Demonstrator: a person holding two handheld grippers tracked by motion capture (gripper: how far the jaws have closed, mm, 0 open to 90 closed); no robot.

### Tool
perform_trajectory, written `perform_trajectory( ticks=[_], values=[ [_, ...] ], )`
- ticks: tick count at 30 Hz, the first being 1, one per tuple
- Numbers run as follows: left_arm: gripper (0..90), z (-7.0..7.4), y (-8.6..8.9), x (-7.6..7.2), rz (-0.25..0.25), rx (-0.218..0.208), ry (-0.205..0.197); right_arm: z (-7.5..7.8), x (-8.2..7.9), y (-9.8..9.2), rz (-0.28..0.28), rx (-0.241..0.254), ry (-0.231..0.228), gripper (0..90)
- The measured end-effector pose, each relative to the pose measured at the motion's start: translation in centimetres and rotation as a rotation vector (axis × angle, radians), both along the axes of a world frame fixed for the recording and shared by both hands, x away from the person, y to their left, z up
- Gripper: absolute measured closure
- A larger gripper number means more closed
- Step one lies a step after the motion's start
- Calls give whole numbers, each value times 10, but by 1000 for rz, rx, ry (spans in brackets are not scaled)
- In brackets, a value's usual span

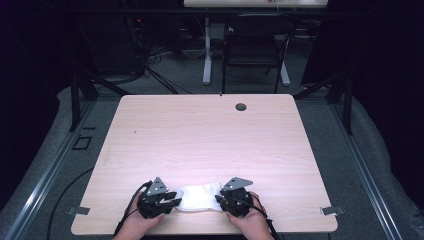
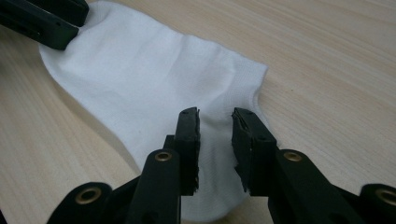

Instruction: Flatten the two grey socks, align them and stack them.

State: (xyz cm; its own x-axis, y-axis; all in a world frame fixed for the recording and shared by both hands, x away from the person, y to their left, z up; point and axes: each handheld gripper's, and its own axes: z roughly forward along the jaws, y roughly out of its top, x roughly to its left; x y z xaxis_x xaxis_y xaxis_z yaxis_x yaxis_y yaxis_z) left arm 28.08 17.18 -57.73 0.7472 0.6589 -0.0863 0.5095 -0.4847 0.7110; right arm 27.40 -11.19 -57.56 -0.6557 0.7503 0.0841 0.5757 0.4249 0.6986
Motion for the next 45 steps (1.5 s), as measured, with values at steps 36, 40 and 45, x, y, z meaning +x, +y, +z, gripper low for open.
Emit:
perform_trajectory(
  ticks=[36,40,45],
  values=[
    [553,-1,-1,17,48,-85,1,-2,13,-6,-55,55,-28,664],
    [502,4,0,15,50,-101,-21,5,11,-8,-54,78,-61,603],
    [463,9,3,15,52,-126,-32,10,9,-12,-43,78,-100,561]
  ],
)
